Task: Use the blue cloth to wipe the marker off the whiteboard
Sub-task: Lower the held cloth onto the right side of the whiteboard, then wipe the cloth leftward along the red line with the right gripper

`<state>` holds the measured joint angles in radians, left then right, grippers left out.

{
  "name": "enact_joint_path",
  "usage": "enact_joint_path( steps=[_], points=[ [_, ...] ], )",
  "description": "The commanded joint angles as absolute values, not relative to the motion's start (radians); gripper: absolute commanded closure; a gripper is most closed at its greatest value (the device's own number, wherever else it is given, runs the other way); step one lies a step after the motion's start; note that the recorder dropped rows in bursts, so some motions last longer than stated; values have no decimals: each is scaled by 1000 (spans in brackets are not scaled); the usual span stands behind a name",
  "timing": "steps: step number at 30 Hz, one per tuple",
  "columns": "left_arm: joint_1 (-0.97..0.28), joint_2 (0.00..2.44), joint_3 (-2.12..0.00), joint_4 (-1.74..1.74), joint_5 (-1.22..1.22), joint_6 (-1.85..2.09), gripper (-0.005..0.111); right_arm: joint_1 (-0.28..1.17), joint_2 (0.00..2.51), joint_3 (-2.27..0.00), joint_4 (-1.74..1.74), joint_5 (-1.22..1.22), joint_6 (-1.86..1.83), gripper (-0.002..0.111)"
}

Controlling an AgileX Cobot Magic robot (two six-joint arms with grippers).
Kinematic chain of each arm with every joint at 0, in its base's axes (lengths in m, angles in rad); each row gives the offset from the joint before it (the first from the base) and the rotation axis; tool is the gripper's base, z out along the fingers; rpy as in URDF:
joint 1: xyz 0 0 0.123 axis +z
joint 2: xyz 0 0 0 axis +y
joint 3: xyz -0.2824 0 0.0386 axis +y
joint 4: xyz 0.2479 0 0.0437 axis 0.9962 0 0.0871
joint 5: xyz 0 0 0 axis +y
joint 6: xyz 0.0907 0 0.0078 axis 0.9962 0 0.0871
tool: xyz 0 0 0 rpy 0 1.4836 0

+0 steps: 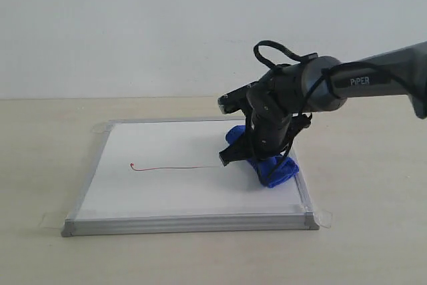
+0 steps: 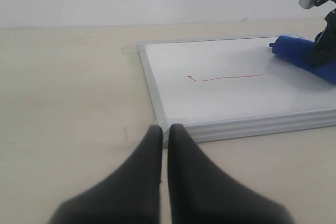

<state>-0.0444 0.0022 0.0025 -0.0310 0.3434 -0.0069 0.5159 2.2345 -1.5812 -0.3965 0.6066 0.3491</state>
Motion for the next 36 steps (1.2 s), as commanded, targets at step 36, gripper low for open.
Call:
enact_joint_path(
  steps=[36],
  points=[
    [-44,0,0,-41,337,-6,103,552,2246,-1570,-39,588,-59,109]
  ],
)
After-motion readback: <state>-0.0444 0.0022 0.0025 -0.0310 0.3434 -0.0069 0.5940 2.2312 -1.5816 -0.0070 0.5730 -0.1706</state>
